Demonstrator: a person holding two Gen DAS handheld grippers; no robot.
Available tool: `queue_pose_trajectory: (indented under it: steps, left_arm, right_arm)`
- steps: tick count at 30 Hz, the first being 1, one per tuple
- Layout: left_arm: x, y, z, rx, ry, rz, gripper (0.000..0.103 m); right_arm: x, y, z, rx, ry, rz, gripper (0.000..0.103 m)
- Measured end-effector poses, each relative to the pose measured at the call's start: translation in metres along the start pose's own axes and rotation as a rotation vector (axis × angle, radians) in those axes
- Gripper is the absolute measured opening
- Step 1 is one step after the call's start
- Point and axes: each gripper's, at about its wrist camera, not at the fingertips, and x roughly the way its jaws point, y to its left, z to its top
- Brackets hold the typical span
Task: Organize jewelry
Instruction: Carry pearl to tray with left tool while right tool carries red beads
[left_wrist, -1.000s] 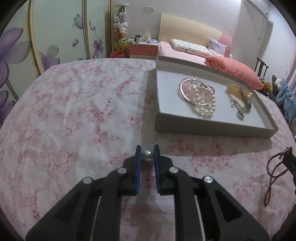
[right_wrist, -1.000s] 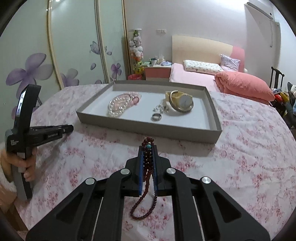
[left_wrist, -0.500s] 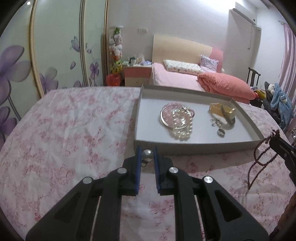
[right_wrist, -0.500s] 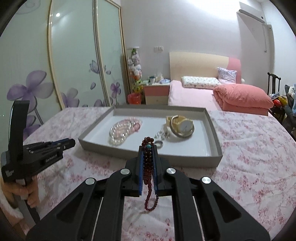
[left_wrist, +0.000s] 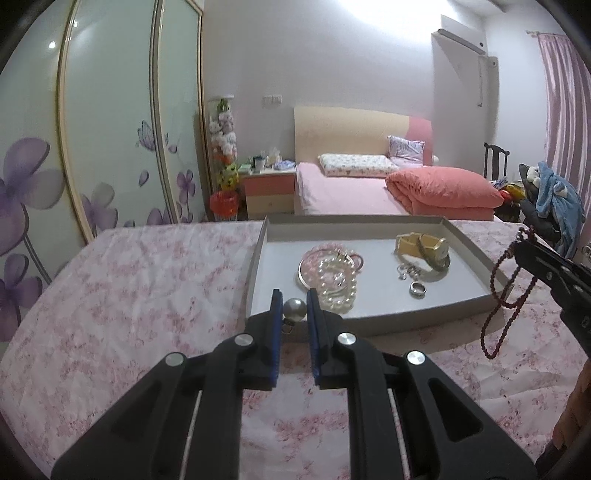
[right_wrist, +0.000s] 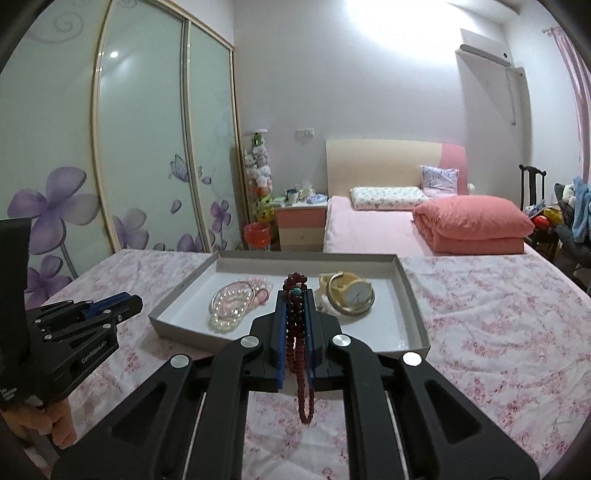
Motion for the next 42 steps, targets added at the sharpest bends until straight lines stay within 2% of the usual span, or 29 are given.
queue_pose_trajectory:
  steps: [16,26,42]
  left_arm:
    - [-0.019,-0.019,0.011,0.025,-0.114,-0.009,0.014]
    - [-0.02,-0.02,0.012,0.029,-0.142,0.003,0.014]
    - [-0.021,-0.017,0.017,0.029,-0.162,0.017,0.014]
  right_arm:
    - [-0.011,-0.001,0.011,-0.02,-0.135,-0.045,0.009]
    - [-0.016,-0.001,0.011,-0.032,-0.191,-0.079,0.009]
    - [-0.019,-0.001,0.015,-0.03,-0.233,-0.102,0.009]
